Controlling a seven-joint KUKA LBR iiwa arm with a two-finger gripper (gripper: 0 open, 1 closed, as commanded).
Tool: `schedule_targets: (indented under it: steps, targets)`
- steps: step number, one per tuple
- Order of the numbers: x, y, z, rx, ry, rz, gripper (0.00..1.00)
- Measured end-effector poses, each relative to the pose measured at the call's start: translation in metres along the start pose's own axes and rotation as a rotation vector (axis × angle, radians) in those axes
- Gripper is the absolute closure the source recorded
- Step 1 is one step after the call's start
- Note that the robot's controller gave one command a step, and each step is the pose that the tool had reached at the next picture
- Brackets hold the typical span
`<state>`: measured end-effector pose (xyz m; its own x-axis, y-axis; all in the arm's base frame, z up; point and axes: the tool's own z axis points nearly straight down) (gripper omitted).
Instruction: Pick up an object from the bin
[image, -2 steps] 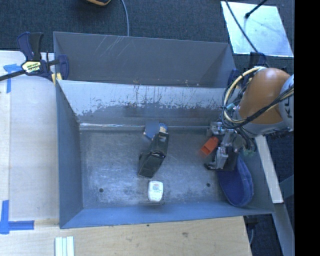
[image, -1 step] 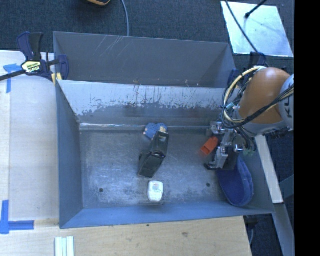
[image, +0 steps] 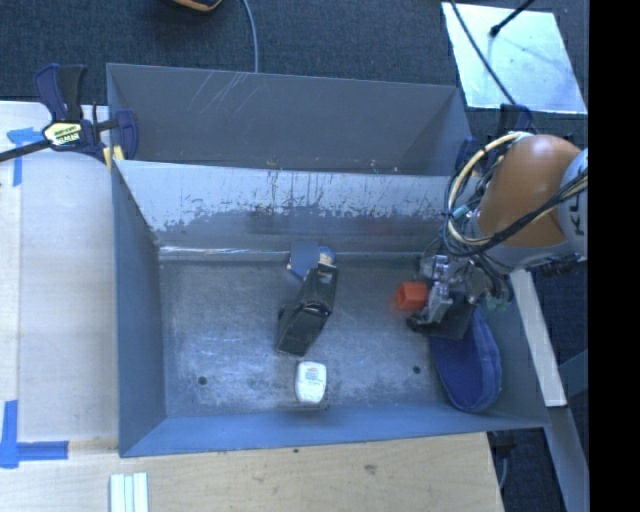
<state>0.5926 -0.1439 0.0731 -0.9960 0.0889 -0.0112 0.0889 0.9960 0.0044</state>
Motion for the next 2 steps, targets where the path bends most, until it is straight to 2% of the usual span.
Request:
schedule_targets:
  steps: [1, 2]
  targets:
    - [-0.002, -0.001, -0.042, 0.005, 0.003, -0.001, 1.00]
    - [-0.006, -0.001, -0.128, 0.006, -0.002, -0.001, 1.00]
